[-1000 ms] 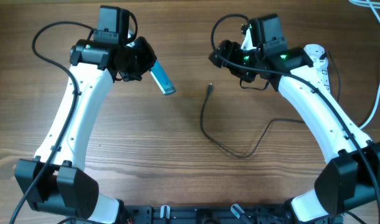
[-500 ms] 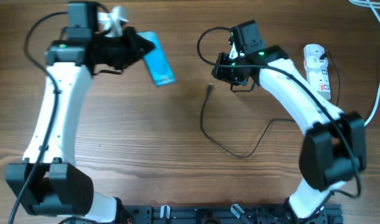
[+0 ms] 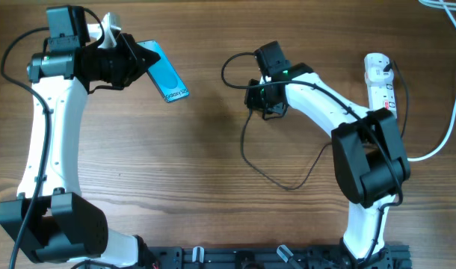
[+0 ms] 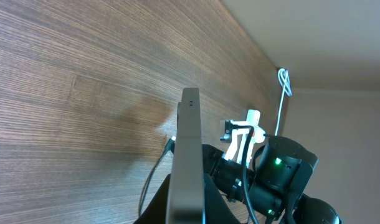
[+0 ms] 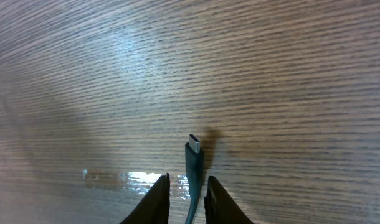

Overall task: Plug charger to phone and switch on socket
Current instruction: 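Release the phone from the right gripper, keep it in the left, then grasp the black cable's USB-C plug with the right gripper and lift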

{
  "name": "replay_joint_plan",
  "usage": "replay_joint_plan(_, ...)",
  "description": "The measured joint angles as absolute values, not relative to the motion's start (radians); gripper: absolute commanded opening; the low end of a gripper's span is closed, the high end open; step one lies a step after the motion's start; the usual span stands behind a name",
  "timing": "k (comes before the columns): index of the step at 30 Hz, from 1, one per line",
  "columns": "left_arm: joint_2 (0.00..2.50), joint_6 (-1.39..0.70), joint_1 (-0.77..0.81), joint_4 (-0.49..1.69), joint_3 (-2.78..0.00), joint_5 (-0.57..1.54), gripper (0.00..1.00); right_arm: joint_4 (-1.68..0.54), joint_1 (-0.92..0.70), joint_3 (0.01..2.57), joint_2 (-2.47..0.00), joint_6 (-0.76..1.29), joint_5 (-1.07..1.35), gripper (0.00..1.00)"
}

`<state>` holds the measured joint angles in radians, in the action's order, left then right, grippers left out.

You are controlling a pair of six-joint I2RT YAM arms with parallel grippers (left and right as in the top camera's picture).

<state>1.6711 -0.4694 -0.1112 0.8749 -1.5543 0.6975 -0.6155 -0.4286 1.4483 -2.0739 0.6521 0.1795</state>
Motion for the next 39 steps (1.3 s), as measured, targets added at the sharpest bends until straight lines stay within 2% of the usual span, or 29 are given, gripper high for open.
replay_joint_plan(22, 1.671, -0.47, -0.111, 0.887, -1.554, 0.693, 0.04, -0.543, -0.477, 1.415, -2.108, 0.704, 0.13, 0.18)
replay_joint_plan(24, 1.671, -0.47, -0.111, 0.887, -1.554, 0.693, 0.04, -0.544, -0.477, 1.416, -2.109, 0.712, 0.13, 0.05)
replay_joint_plan(29, 1.671, -0.47, -0.111, 0.887, -1.554, 0.693, 0.04, -0.532, -0.477, 1.416, -2.111, 0.721, 0.127, 0.04)
replay_joint_plan(35, 1.671, -0.47, -0.111, 0.887, -1.554, 0.693, 0.04, -0.48, -0.455, 1.416, -2.117, 0.541, 0.31, 0.04)
replay_joint_plan(39, 1.671, -0.47, -0.111, 0.887, -1.554, 0.693, 0.04, -0.48, -0.409, 1.416, -2.023, 0.408, 0.509, 0.04)
